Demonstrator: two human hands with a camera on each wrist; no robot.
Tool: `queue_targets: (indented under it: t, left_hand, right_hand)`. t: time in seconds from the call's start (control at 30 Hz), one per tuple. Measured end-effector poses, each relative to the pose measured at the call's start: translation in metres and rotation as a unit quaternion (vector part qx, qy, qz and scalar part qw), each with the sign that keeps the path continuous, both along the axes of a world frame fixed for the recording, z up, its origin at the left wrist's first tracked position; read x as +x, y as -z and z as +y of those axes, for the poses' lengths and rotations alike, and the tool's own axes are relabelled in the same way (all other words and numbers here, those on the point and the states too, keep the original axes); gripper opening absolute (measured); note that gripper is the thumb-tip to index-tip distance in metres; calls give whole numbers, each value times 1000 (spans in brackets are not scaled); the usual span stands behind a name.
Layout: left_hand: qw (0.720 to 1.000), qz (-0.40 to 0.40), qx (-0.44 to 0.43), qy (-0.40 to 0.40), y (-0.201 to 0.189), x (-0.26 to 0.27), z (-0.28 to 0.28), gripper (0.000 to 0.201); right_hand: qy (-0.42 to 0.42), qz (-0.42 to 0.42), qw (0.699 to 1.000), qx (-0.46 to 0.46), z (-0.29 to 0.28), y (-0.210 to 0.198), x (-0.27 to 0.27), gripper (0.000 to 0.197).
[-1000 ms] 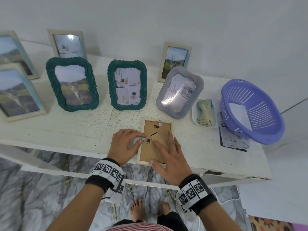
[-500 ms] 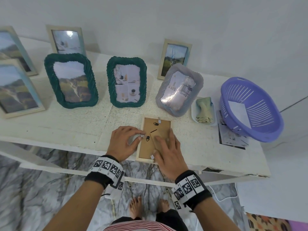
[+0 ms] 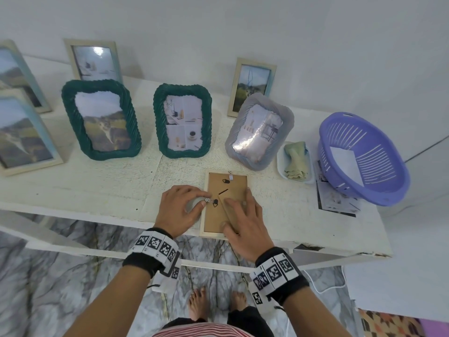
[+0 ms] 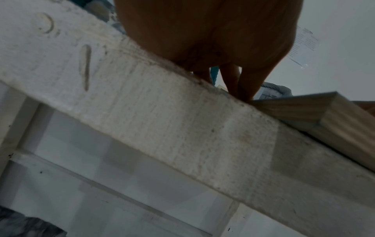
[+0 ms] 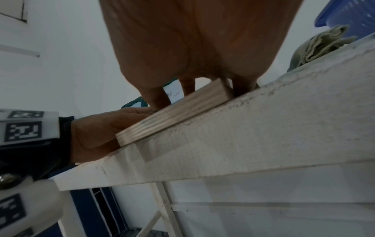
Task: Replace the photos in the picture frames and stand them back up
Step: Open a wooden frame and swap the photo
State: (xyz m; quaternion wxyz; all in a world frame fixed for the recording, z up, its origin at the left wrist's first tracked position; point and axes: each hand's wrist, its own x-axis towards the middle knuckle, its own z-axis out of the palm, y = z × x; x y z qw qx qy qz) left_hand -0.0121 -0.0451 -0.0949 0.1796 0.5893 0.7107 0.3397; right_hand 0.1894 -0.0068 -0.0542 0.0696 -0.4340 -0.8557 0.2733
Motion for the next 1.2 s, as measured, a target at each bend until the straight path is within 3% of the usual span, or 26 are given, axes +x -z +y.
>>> queue_targets:
  t: [0.17,0.27,0.43,0.53,0.6,0.7,0.77,0.9,0.97,1.07,1.2]
  left_hand:
    - [999,-39,2,-6,-2,5,-2,37]
    - [992,-126,7,-16,-10,14,-4,31]
    - [935,-347,14,-74,-33,25,-3,29]
    - [899,-429,39,-83,-53,33,1,30]
    - [885,-462,34,-46,-67,42,4,31]
    - [887,-459,5,52,-78,56,9,34]
    - [910,-407,-13,79,-75,61,14,33]
    - [940,-336,-36,44,-54,62,20,27]
    - [944,-324,-57,22,-44,63,20,24]
    - [936,-340,-89,4,-44,67,21,22]
    - [891,-446,-86,-13,-55,73,21,39]
  right_hand:
    - [62,54,994,-66,11,2,12,44]
    - [86,93,990,-68,12,1,12,41]
    - [98,153,979,-88,13,-6,13,45]
    - [120,180,967,-136,19,-17,17,56]
    - [140,204,953,-175,25,-29,20,59]
    - [186,243,928,-214,33,-45,31,62]
    - [220,256,912,-231,38,-53,40,59]
    - [261,284,895,-224,40,-64,61,26]
    - [272,304,887,-217,40,-63,70,22]
    - [294,336,863,-237,36,-55,74,22]
    - [299,427,782,-343,28,-42,62,25]
